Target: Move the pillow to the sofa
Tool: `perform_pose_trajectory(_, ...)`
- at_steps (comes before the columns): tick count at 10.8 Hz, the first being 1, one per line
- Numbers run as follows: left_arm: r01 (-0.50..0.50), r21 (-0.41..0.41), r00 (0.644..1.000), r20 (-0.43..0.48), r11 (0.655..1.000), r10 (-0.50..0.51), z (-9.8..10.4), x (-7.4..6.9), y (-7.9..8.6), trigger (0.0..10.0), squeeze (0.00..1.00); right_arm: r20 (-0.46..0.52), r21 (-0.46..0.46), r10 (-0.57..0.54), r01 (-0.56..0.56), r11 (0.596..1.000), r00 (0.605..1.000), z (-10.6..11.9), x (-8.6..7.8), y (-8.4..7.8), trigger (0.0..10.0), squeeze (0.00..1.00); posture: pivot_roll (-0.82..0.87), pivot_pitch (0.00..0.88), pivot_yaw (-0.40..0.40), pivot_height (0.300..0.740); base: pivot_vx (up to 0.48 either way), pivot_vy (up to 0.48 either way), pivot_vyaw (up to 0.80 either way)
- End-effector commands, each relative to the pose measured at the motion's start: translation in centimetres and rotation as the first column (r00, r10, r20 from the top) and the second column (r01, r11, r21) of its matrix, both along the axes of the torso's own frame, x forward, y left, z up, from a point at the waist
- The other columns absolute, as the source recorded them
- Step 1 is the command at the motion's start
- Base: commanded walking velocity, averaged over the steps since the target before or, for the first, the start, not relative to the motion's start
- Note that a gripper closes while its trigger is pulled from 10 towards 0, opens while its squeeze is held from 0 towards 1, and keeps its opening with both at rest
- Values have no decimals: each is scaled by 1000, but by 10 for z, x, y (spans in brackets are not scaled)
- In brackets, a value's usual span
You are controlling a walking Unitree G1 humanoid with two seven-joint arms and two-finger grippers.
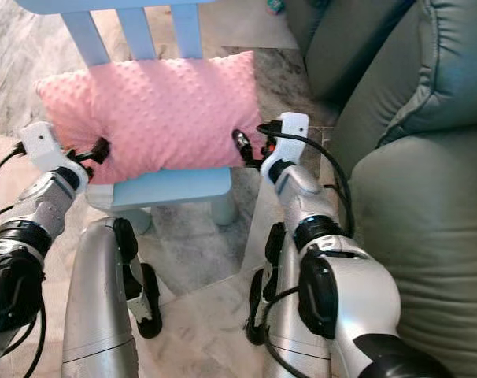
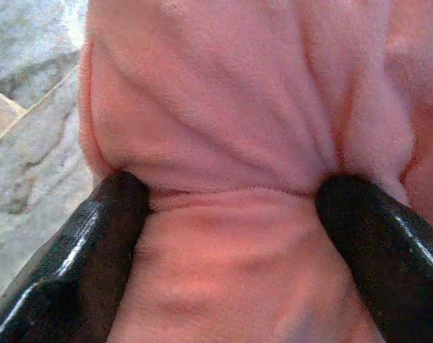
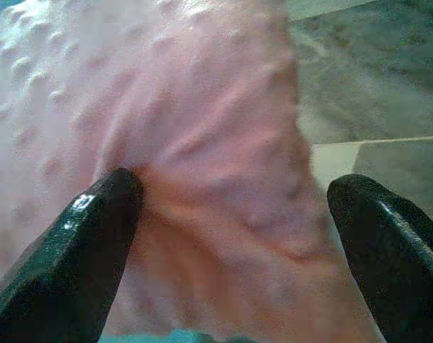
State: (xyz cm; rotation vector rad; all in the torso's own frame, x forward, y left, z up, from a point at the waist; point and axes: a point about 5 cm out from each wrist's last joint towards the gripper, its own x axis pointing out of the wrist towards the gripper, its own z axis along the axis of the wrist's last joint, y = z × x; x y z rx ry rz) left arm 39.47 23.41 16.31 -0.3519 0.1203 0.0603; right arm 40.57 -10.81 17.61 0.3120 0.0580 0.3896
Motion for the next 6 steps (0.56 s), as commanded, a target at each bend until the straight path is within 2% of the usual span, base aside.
perform_pose_trajectory(1,61,-26,997,-49,998,-62,-13,-1,-14,10000,0,-46,28,44,-43,999,998,-10,-4,10,10000,0,66,525,-32,467,0,0,0)
perform_pose_trajectory(3,92,-44,995,-40,995,-94,-11,1,-25,10000,0,-65,121,121,-112,986,991,-12,-8,31,10000,0,65,523,-34,467,0,0,0)
perform_pose_trajectory(6,132,-7,990,-43,991,-132,-11,3,-32,10000,0,-88,109,203,-193,975,975,-22,-15,49,10000,0,63,526,-38,467,0,0,0)
